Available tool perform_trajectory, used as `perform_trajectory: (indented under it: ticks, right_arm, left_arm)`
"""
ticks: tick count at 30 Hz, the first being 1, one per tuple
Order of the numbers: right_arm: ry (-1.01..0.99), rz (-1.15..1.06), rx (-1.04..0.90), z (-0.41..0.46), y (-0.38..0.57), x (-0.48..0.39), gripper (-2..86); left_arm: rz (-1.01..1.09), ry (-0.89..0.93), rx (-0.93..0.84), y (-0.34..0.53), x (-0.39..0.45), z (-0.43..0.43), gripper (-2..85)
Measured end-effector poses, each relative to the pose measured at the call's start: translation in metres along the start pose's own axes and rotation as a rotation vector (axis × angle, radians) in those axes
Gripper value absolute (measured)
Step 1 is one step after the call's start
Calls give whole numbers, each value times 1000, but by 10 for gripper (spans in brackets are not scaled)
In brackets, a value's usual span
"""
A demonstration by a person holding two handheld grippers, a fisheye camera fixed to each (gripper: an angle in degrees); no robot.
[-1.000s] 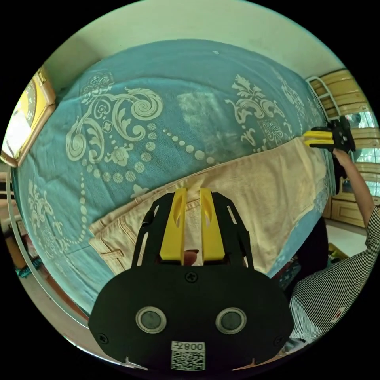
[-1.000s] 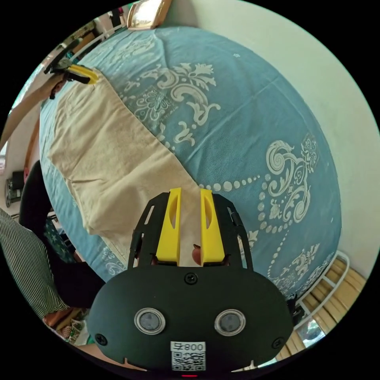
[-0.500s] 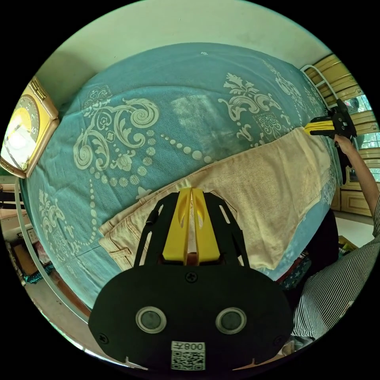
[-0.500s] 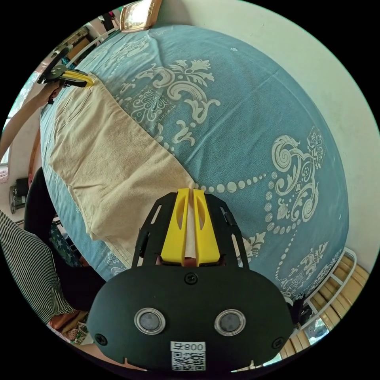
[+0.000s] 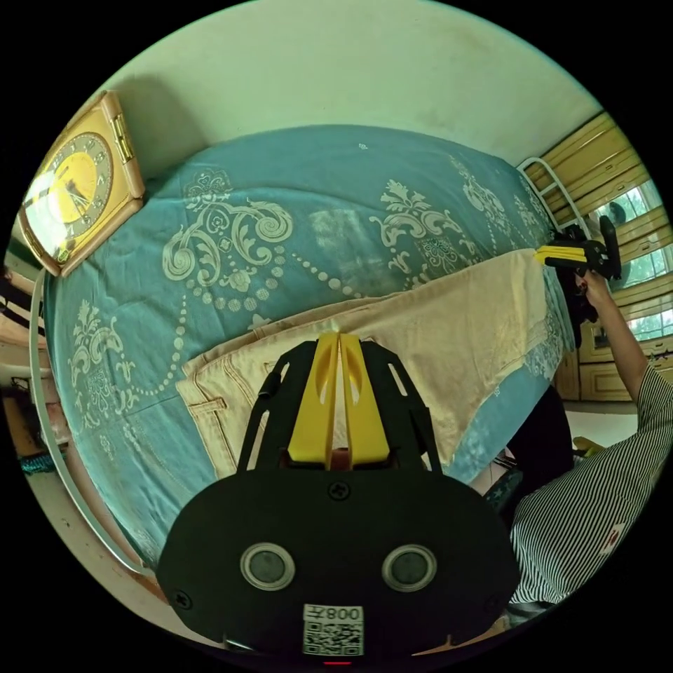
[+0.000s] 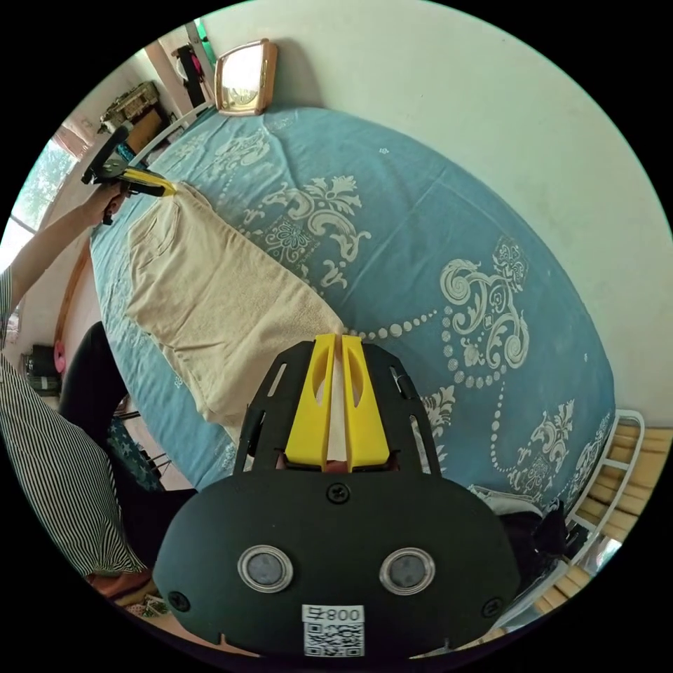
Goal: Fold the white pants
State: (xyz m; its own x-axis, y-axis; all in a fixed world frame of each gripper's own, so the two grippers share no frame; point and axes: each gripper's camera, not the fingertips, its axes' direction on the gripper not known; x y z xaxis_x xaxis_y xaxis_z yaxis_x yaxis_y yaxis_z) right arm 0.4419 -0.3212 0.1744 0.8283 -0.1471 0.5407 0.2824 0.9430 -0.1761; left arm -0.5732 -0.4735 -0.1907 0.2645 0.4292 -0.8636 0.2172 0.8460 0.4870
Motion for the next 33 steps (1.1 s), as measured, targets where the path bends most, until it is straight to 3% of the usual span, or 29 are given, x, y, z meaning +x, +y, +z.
perform_trajectory:
  ticks: [11, 15, 20, 26, 33]
  right_arm:
    - [27, -12, 149, -90, 110, -69, 6]
    - [47, -32, 166, -111, 162, -105, 6]
    - [-21, 26, 100, -88, 238, -146, 8]
    - [-250, 172, -99, 2, 296, -150, 8]
    - [-316, 237, -72, -14, 323, -132, 6]
  left_arm:
    - [-58, 82, 296, 208, -3, -128, 1]
    - [-110, 110, 303, 289, -3, -130, 1]
    - [-287, 194, 243, 393, -30, -74, 1]
    - [-367, 274, 178, 446, -64, -32, 3]
    - [-299, 276, 215, 425, -98, -29, 24]
